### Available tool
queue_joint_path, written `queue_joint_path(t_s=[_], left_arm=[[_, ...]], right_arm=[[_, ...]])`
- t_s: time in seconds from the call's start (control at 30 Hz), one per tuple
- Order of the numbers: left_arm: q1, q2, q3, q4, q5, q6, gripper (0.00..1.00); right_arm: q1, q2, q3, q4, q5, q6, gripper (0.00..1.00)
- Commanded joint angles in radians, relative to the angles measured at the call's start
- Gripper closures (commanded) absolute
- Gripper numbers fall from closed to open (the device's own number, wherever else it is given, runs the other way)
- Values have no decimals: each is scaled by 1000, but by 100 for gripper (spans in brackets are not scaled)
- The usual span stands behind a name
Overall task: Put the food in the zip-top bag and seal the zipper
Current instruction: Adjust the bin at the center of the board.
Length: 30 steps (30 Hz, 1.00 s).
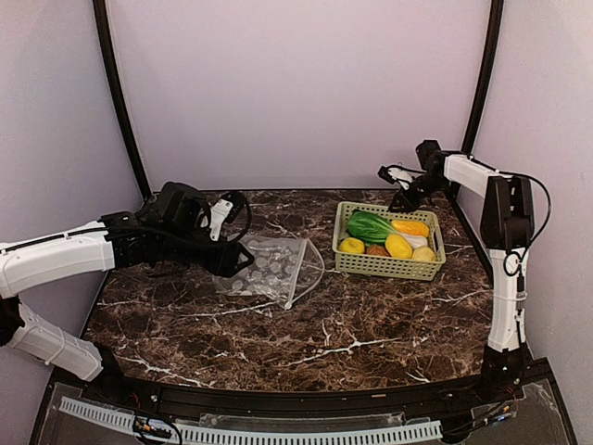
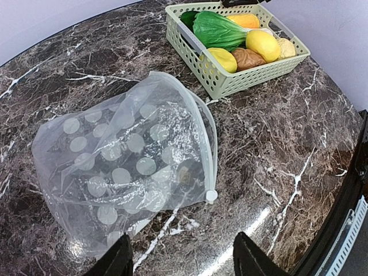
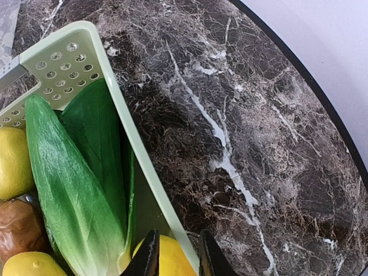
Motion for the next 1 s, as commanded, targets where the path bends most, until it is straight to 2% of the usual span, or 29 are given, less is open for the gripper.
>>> queue_joint_path(t_s=[0.0, 0.1, 0.23, 0.73, 0.97], left_arm=[[-7, -13, -33, 12, 8, -11, 41], [-8, -15, -42, 20, 10, -15, 41], [-10, -13, -45, 24, 16, -20, 41], [-11, -32, -61, 9, 2, 2, 41], [-11, -30, -73, 23, -2, 5, 42]], right_arm=[[-2, 29, 29, -47, 32, -7, 76], [-6, 41, 52, -39, 53, -9, 70], [-9, 60, 94, -50, 61, -22, 70], [-10, 112, 124, -138, 71, -41, 82], [-39, 65, 81, -152, 93, 28, 90]])
